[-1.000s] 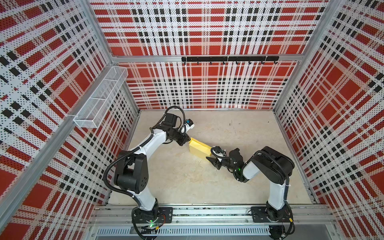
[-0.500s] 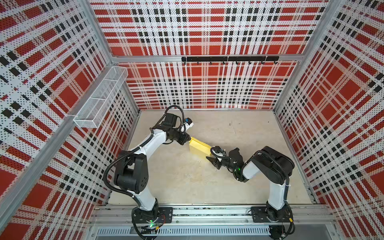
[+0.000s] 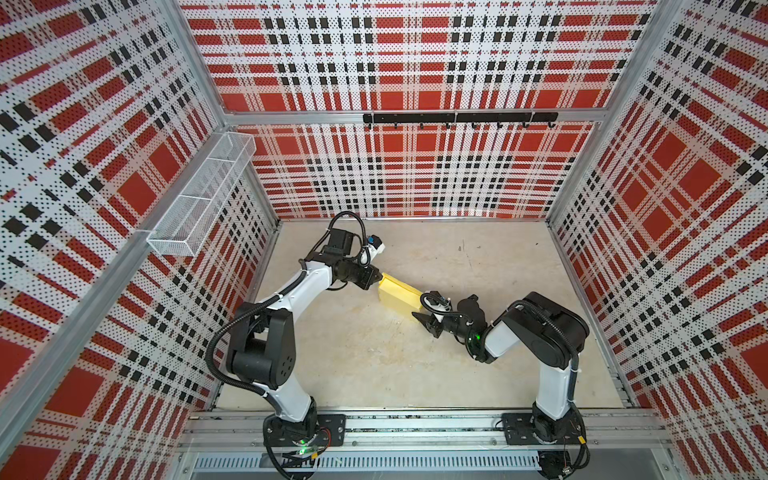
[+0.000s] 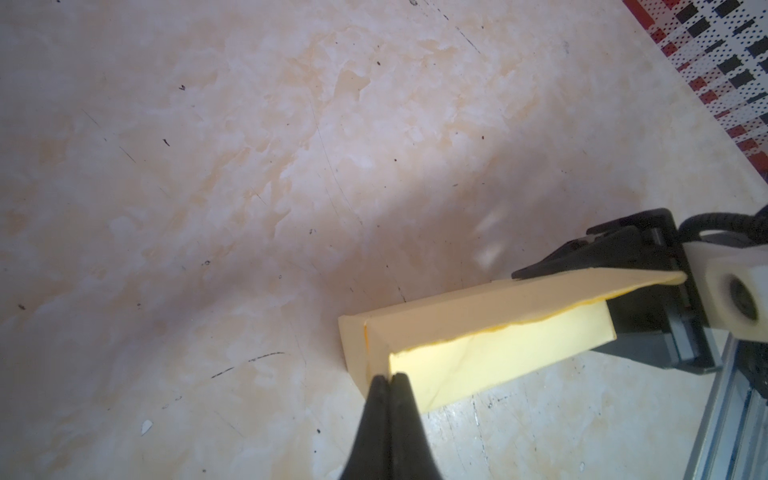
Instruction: Fold the paper box
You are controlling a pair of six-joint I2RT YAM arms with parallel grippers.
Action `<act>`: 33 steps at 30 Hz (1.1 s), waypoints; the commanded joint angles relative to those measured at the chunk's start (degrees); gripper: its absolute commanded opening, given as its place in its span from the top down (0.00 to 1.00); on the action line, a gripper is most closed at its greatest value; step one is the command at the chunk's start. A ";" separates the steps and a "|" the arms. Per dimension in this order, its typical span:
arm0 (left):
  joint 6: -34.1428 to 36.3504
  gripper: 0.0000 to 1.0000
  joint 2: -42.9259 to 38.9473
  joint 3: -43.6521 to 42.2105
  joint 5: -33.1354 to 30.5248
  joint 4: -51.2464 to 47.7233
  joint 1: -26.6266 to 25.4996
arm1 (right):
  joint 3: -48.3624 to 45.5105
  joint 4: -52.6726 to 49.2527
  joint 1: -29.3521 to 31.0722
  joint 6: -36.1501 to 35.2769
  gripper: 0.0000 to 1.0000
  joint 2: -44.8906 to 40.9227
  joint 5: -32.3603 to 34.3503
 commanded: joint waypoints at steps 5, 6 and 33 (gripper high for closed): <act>0.12 0.99 -1.35 -2.15 0.32 1.26 -0.34 | 1.27 -2.55 -0.56 -2.10 0.56 0.41 0.87; 0.13 0.99 -1.30 -2.36 -0.01 1.47 -0.34 | 1.27 -2.66 -0.63 -2.24 0.56 0.44 0.82; -12.95 1.00 -3.14 -4.23 5.61 6.40 0.18 | 3.29 -6.68 -1.89 -6.73 0.45 -0.95 1.35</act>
